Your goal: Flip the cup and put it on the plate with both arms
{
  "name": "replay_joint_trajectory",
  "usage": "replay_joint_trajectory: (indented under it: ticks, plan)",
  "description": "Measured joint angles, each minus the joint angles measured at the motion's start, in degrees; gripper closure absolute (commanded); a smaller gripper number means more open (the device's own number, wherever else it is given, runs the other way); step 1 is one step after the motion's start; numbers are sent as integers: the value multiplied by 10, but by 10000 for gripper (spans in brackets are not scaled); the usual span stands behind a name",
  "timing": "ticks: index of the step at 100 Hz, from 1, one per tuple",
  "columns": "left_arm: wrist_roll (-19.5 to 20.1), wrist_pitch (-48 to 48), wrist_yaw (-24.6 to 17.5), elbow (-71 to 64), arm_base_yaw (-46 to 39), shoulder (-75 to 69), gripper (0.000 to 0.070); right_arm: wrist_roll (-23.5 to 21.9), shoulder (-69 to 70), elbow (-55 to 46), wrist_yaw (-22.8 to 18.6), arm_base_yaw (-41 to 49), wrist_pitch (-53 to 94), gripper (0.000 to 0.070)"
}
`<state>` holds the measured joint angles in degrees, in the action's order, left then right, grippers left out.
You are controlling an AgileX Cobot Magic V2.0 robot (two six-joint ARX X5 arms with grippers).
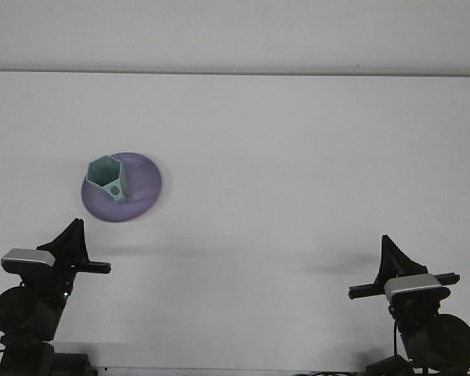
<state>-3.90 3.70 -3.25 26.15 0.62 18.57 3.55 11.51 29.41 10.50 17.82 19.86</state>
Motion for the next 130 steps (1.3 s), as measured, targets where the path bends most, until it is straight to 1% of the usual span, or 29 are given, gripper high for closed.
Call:
replay_joint_trajectory:
  ticks: [51,99,111,118,130]
  plan:
    - [-14,-6,3,0,0,-1,686,0,0,0,0,0,0,700]
    - [-10,-8,3,-2,-2,-15,686,0,0,0,0,0,0,700]
    - [17,-70,5,-68,-6,-74,686,0,0,0,0,0,0,700]
    - [30,-99,19,-125,-6,-110,686,0,0,0,0,0,0,700]
    - [35,-94,31,-201,-8,-155,686,0,0,0,0,0,0,700]
